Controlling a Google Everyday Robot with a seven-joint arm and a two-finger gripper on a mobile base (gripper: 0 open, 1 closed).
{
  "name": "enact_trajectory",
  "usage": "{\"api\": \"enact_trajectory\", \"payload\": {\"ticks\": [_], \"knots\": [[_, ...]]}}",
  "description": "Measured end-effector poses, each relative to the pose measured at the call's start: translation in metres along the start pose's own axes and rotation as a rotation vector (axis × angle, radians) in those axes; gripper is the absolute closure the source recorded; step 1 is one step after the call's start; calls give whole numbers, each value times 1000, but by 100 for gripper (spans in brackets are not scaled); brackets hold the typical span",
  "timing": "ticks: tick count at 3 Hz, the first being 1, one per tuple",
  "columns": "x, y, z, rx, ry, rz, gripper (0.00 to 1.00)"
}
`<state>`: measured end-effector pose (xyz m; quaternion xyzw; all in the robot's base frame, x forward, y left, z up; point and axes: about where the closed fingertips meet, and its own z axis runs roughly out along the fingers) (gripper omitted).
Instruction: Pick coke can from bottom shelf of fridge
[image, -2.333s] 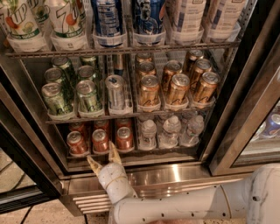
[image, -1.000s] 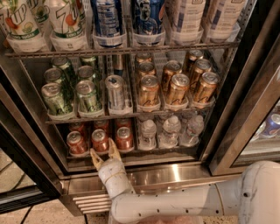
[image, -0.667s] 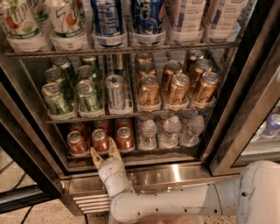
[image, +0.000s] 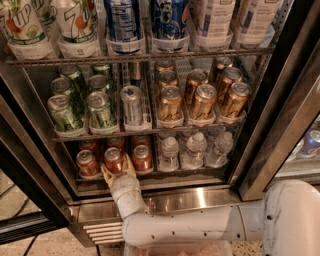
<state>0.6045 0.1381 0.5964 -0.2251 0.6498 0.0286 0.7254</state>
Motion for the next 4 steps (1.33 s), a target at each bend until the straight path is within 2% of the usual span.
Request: {"api": "enact_trajectory", "payload": {"ticks": [1,2,3,4], "knots": [[-1,-3,5,6,1,1,57],[-1,-7,10,5,5,12,75],[1,-9,13,-10,19,28,97],[1,-8,13,-11,19,28,100]]}}
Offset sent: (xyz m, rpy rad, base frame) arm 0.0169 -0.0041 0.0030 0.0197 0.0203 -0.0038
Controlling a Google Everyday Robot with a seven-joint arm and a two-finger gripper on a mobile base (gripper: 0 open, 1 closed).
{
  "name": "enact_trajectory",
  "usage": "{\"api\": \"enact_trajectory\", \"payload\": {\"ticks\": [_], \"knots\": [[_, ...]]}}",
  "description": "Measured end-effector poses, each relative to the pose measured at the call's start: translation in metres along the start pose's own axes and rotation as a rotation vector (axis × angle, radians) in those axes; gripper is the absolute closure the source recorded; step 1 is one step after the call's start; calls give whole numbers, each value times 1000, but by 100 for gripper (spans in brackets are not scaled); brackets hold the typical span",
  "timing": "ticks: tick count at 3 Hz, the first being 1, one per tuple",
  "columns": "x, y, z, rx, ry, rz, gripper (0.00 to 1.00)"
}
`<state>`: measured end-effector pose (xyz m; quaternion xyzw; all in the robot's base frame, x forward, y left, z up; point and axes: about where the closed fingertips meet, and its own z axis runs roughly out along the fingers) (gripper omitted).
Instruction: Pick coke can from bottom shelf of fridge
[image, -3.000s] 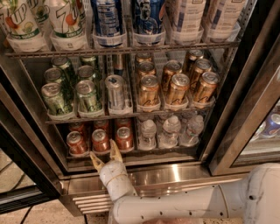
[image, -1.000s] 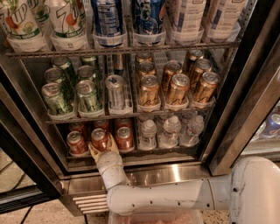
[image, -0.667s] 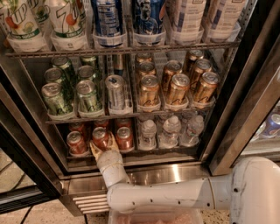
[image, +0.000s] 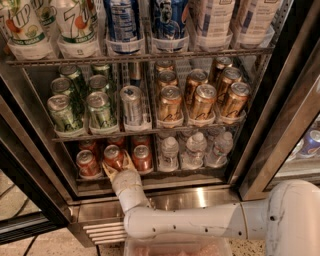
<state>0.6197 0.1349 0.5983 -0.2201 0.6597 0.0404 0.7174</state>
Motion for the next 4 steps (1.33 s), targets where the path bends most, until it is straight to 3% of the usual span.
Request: {"api": "enact_trajectory", "payload": {"ticks": [1,2,4], "knots": [[-3,2,0,-13,3,21,100],[-22,6,-2,-39,-20,55,100],[-56,4,-11,-77,-46,67,100]]}}
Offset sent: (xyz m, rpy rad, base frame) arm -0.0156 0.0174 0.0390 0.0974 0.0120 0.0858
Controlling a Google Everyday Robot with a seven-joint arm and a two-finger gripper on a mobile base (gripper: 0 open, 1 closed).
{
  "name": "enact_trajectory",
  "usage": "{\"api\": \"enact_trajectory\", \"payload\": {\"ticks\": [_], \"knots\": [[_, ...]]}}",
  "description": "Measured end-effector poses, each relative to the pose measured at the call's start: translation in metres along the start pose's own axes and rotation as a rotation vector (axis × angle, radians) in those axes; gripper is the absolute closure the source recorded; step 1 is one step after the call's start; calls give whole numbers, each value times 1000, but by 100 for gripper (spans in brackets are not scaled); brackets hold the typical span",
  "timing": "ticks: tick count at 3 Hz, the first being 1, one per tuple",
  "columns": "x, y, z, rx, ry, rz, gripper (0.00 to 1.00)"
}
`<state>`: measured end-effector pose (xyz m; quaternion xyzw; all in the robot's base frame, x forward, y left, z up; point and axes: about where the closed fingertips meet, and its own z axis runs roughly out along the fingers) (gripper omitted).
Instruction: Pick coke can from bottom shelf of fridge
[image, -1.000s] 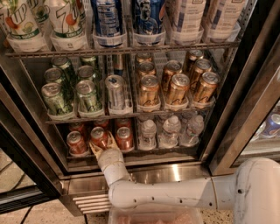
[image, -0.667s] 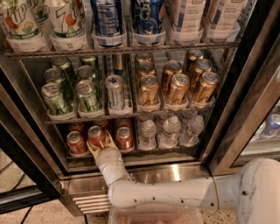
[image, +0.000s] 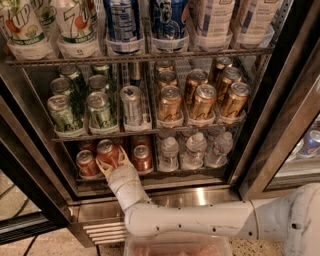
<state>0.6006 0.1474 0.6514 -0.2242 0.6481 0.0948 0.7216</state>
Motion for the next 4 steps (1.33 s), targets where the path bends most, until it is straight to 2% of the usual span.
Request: {"api": "enact_trajectory", "payload": {"ticks": [1,2,3,4], "knots": [[6,-17,-25,-67,80,-62,100],[14,-63,-65,-106,203,-89,100],[7,-116,-88,-104,251,-71,100],[-4,-144,-93,-138,251,-8,100]]}}
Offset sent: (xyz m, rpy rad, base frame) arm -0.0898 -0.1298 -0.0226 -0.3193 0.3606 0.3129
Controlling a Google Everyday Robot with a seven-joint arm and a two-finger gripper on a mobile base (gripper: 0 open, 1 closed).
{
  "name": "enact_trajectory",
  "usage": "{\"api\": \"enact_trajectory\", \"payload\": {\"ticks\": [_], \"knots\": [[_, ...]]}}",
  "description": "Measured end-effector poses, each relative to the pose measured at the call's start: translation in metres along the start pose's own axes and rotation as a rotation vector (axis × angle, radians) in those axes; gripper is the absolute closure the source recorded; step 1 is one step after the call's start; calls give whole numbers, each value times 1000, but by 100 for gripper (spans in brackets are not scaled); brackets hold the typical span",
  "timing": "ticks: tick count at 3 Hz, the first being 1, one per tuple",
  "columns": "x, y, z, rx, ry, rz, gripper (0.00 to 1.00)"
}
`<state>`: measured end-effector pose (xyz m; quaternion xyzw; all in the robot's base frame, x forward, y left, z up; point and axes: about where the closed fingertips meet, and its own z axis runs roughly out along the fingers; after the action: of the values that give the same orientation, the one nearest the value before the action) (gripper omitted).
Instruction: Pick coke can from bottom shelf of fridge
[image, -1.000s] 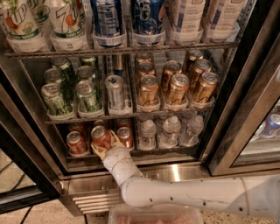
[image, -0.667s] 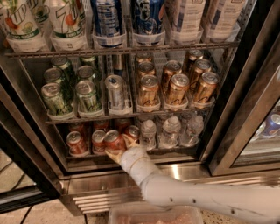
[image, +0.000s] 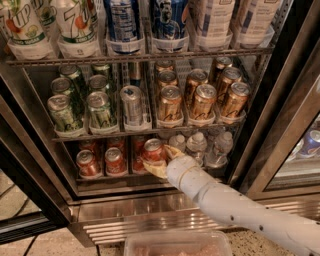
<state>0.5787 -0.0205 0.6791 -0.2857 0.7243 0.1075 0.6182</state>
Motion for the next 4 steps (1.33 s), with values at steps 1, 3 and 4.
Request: {"api": "enact_trajectory", "payload": {"ticks": [1,3,4], "knots": [[-8,-6,-2,-85,-16,56,100],[-5,13,-3,-163,3,53,100],[-3,28,-7,-213,25,51,100]]}}
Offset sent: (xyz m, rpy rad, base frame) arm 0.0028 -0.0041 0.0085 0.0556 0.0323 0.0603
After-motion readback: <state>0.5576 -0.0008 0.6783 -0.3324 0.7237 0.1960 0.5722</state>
